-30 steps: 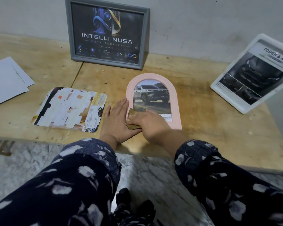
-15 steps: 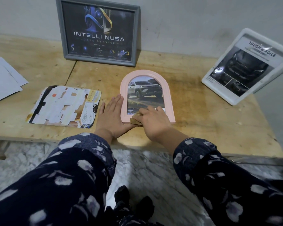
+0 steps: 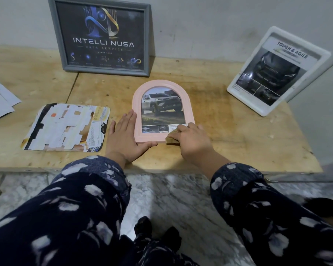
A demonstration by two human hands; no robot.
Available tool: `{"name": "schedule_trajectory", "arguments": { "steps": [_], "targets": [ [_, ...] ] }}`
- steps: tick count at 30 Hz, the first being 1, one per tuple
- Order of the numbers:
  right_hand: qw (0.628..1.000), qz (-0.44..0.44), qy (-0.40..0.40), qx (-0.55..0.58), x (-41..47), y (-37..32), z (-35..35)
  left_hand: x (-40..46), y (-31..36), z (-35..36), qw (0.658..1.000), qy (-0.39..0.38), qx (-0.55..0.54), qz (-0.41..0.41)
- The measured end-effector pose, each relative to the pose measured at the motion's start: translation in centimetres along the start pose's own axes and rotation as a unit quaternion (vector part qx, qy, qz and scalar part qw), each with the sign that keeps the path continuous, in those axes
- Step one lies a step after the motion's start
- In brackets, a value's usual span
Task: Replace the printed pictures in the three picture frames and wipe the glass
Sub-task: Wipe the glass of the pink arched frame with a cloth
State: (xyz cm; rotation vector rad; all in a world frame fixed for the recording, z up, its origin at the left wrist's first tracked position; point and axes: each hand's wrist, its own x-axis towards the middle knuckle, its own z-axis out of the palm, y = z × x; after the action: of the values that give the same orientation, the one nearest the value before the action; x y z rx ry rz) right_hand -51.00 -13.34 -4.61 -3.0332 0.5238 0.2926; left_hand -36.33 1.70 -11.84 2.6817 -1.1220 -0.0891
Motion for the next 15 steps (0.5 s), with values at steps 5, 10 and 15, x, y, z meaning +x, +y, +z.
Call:
{"name": "schedule_trajectory", "arguments": {
  "steps": [5,10,15],
  "targets": [
    [0.999,0.016,0.01,0.034,-0.1,1.8,0.2,0.0,0.0,-0.1,1.0,0.003,-0.006,-0.001],
    [0.995,0.092,-0.008,0.042,1.2,2.5,-1.6,0.0,0.2,-0.3,1.0,-0.01,-0.012,-0.006],
    [0.926,0.217,0.031,0.306,6.7,1.9,-3.0,0.2,0.4,-0.4,1.0,-0.013,-0.014,-0.009]
  ]
}}
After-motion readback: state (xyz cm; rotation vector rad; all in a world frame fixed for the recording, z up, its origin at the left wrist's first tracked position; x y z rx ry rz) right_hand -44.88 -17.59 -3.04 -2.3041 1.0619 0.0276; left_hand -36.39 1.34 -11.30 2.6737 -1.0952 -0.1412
